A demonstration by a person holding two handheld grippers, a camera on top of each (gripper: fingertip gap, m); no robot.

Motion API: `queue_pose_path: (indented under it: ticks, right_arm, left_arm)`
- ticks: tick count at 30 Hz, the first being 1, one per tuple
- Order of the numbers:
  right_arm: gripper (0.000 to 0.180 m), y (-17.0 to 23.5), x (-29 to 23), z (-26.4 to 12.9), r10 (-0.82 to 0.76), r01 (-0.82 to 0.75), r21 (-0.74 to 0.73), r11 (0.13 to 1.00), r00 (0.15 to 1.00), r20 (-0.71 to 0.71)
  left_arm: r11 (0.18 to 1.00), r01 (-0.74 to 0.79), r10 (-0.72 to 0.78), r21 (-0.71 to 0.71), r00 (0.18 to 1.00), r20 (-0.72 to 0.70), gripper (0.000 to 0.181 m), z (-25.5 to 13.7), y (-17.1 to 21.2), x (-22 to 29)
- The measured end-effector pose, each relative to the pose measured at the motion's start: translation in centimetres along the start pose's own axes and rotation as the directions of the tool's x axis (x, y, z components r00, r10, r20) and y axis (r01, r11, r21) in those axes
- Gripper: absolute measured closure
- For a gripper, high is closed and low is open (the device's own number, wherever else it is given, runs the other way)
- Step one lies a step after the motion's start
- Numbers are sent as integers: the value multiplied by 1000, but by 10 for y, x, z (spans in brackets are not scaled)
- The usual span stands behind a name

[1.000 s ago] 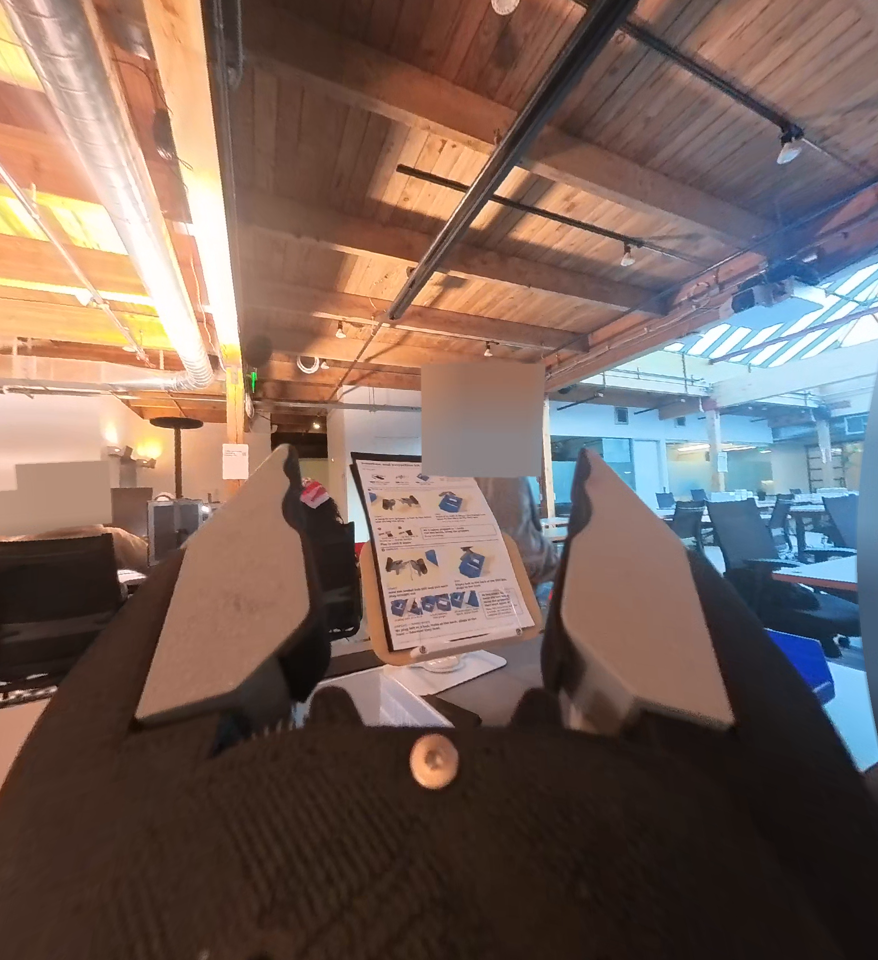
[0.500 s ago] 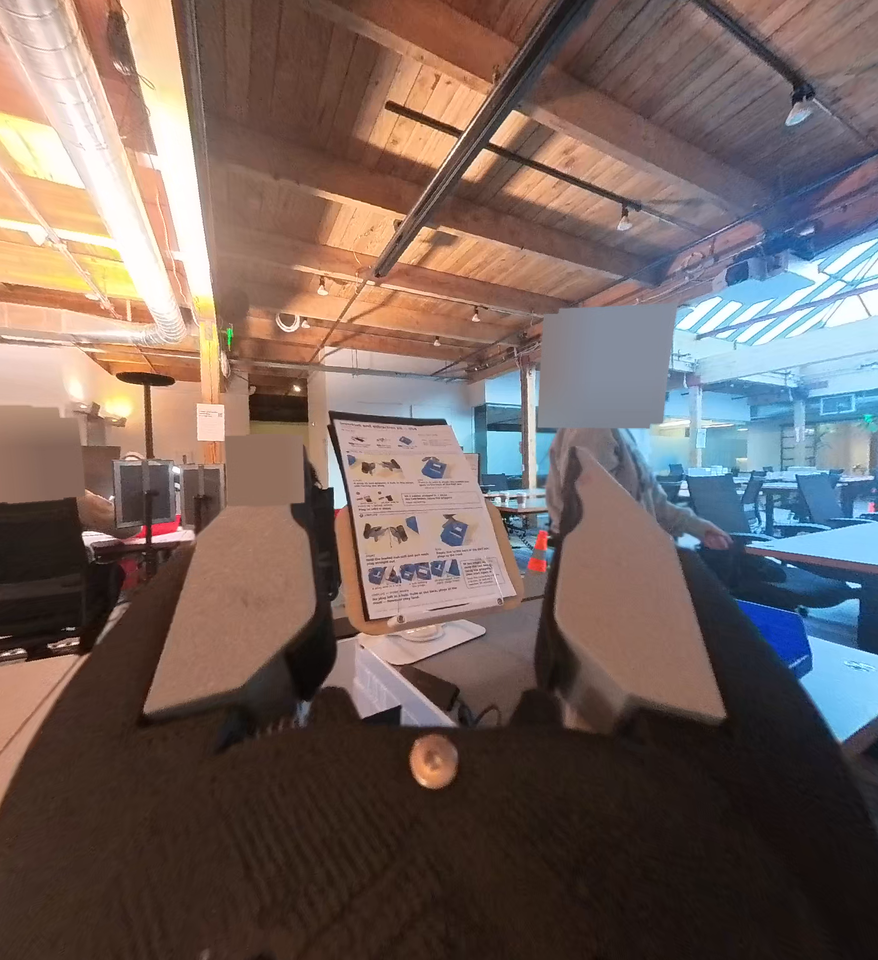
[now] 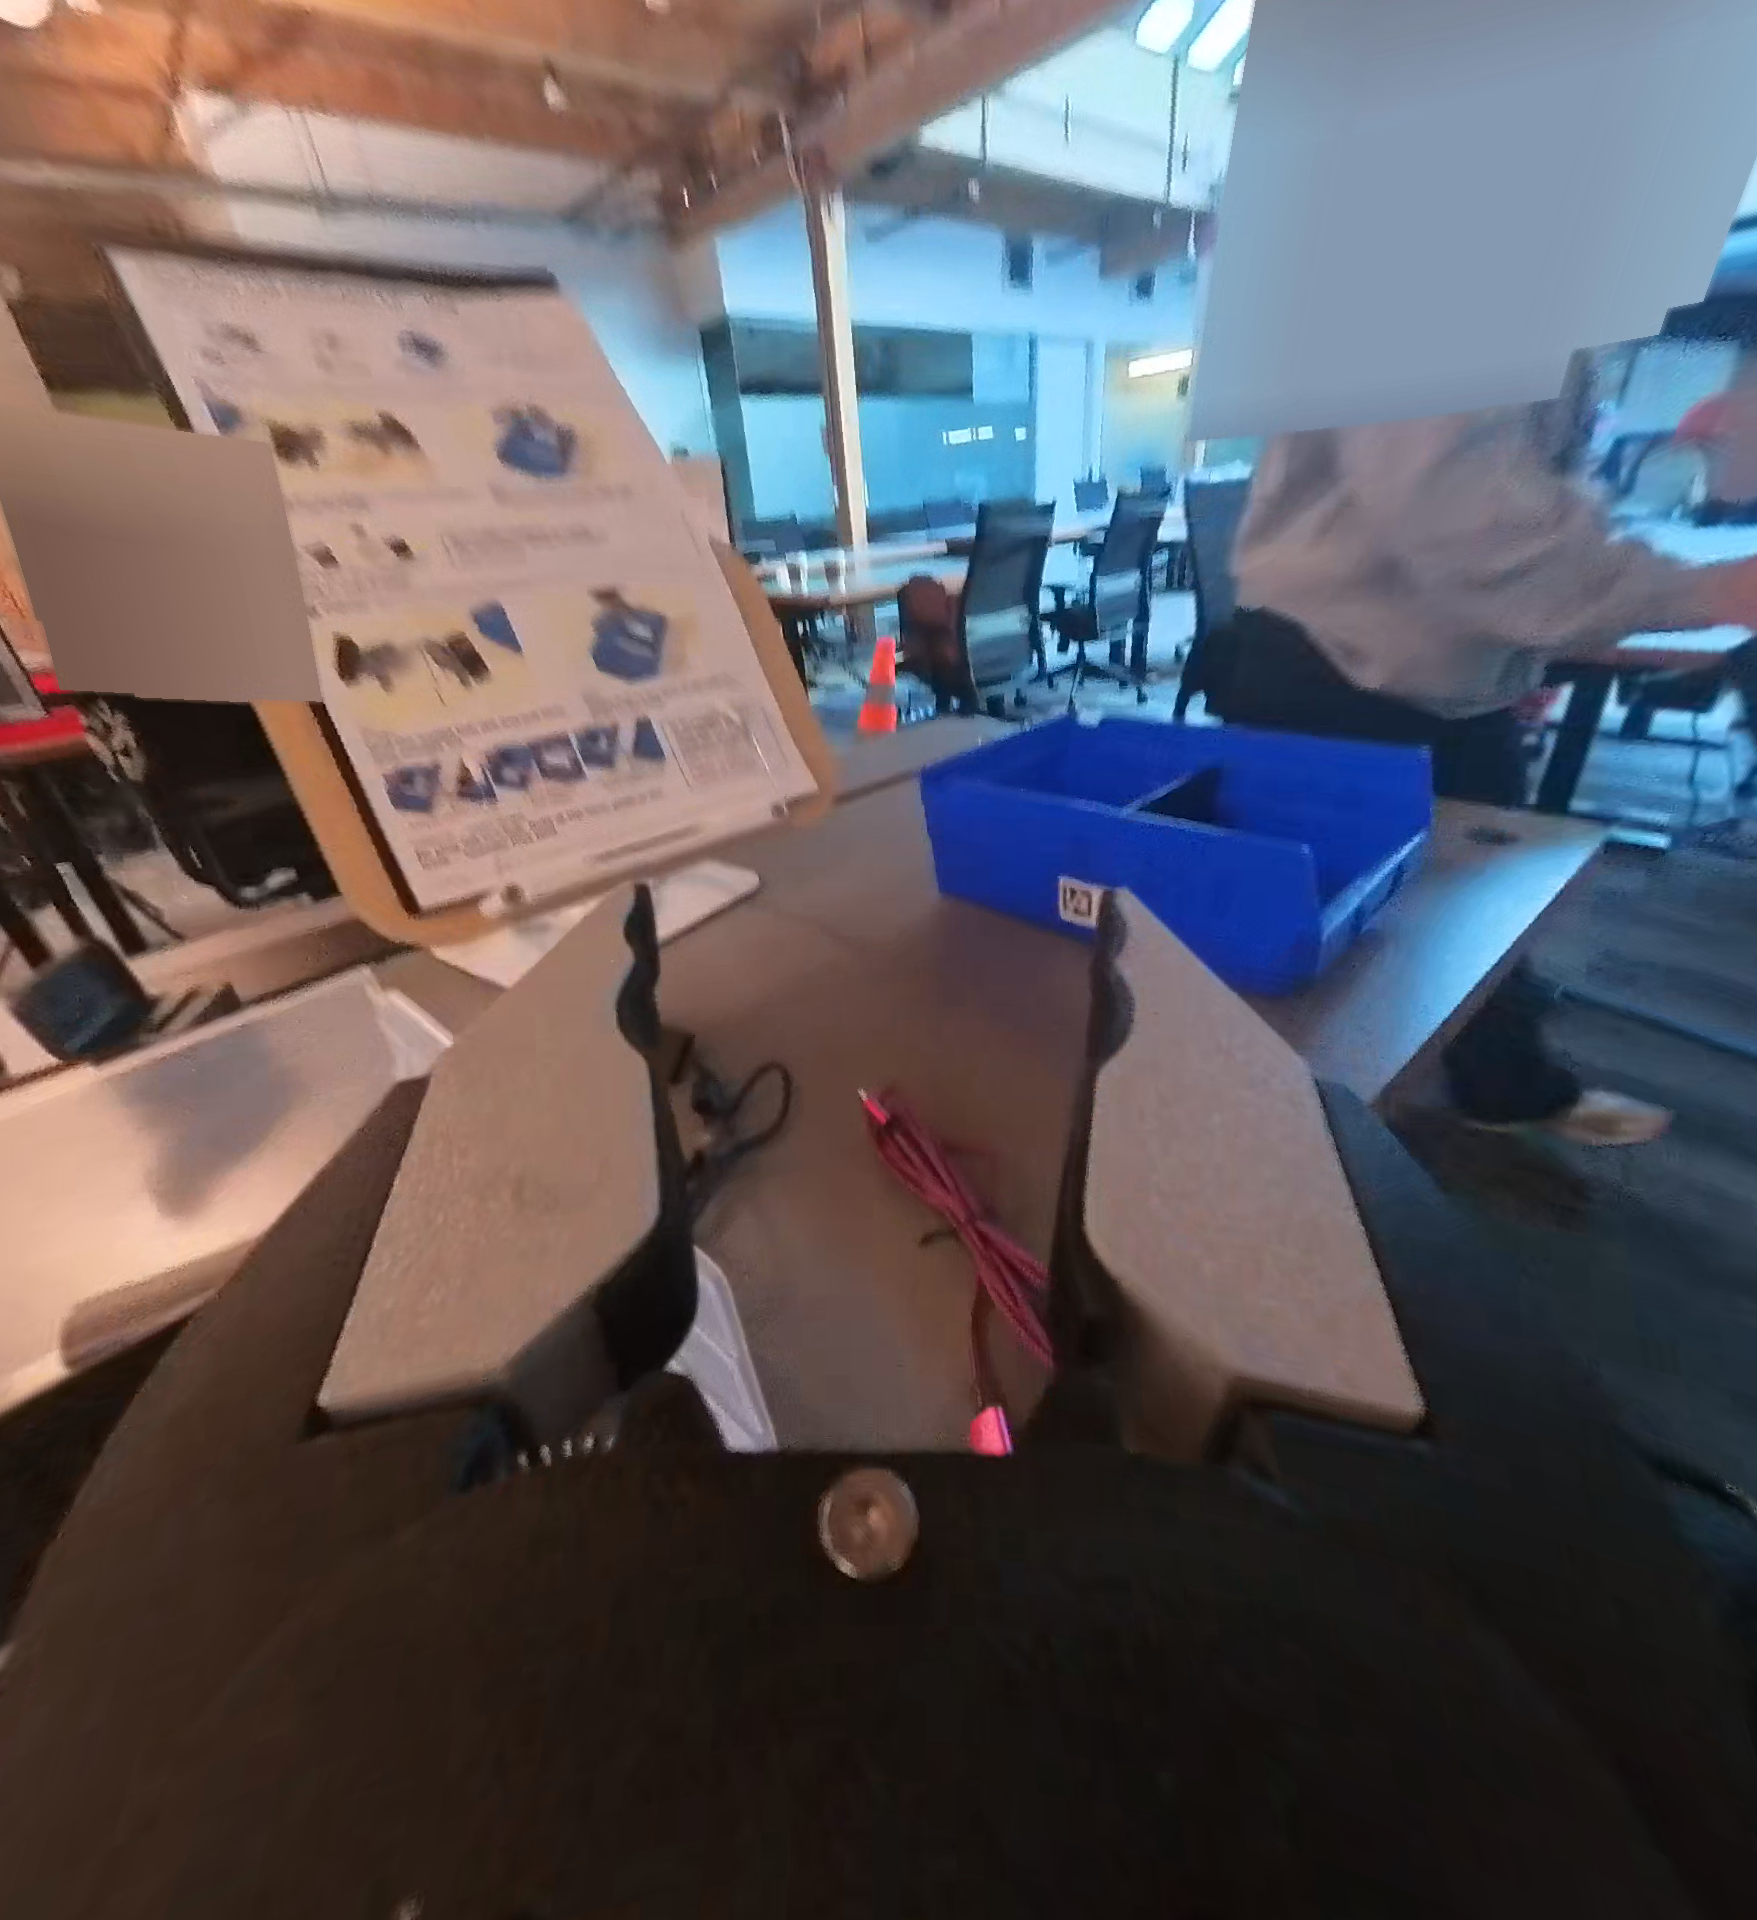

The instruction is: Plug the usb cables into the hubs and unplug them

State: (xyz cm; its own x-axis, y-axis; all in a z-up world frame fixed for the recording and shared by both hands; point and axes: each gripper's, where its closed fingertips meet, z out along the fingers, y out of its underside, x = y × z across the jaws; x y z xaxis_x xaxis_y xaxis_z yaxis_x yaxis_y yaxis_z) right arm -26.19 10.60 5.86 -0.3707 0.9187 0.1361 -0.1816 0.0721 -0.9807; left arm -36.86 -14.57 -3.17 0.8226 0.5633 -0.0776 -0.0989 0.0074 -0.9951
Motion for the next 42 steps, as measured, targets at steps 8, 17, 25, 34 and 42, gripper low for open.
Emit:
queue_pose_path:
  ticks: [8, 17, 25, 34, 42]
  right_arm:
    - [90, 81, -30, 60, 117, -72, -285, 956, 983, 144]
    - [96, 67, -18, 52, 134, -103, -228, 968, 983, 122]
    - [98, 64, -14, 50, 129, -103, -217, 971, 986, 110]
    - [100, 77, -13, 48, 138, -108, -263, 959, 986, 96]
    - [103, 74, -9, 44, 147, -120, -253, 960, 985, 89]
  left_arm:
    - [945, -61, 126, -323, 975, 185, 111, 39, 105, -39]
    - [895, 154, 7, -419, 934, 357, 99, 9, 149, -119]
    - [970, 67, 21, -234, 935, 354, 111, -9, 75, -111]
    - [912, -65, 61, -406, 998, -22, 111, 77, 96, -23]
    - [554, -173, 265, -815, 964, -25, 161, 117, 224, -87]
